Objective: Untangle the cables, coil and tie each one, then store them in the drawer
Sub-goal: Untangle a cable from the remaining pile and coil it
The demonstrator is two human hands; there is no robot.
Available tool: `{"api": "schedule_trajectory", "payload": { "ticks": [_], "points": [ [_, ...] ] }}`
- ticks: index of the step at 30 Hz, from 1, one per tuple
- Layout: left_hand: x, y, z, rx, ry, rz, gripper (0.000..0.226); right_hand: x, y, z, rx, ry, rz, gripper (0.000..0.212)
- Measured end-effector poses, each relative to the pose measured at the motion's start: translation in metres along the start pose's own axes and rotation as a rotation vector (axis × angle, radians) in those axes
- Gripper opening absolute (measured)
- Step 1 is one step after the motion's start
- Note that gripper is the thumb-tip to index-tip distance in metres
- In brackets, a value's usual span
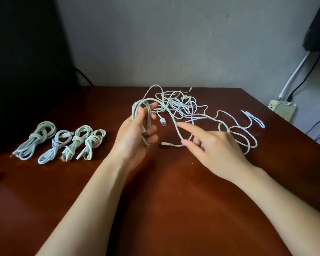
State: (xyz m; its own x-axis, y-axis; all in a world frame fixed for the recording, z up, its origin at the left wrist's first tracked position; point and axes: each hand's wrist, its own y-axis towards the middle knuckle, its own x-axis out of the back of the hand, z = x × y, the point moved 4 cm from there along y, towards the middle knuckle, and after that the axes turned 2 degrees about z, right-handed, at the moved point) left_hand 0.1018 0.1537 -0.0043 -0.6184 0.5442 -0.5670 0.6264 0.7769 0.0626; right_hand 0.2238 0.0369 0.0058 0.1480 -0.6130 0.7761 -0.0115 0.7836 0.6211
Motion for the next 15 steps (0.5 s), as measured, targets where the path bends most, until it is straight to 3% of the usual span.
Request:
{"api": "schedule_trajectory", "payload": {
  "ticks": [8, 11, 15],
  "points": [
    [-0.008, -0.004, 0.007, 0.031, 0.162, 0.05, 0.037, -0.006, -0.003, 0.016, 0.094, 0.038, 0.102, 0.048],
    [-0.009, -0.005, 0.007, 0.027, 0.216, 0.069, 0.037, -0.007, -0.004, 0.022, 0.034, 0.08, 0.138, 0.056],
    [-0.008, -0.005, 0.005, 0.037, 0.115, 0.091, 0.037, -0.007, -0.004, 0.019, -0.105, 0.096, 0.13, 0.069]
  ]
}}
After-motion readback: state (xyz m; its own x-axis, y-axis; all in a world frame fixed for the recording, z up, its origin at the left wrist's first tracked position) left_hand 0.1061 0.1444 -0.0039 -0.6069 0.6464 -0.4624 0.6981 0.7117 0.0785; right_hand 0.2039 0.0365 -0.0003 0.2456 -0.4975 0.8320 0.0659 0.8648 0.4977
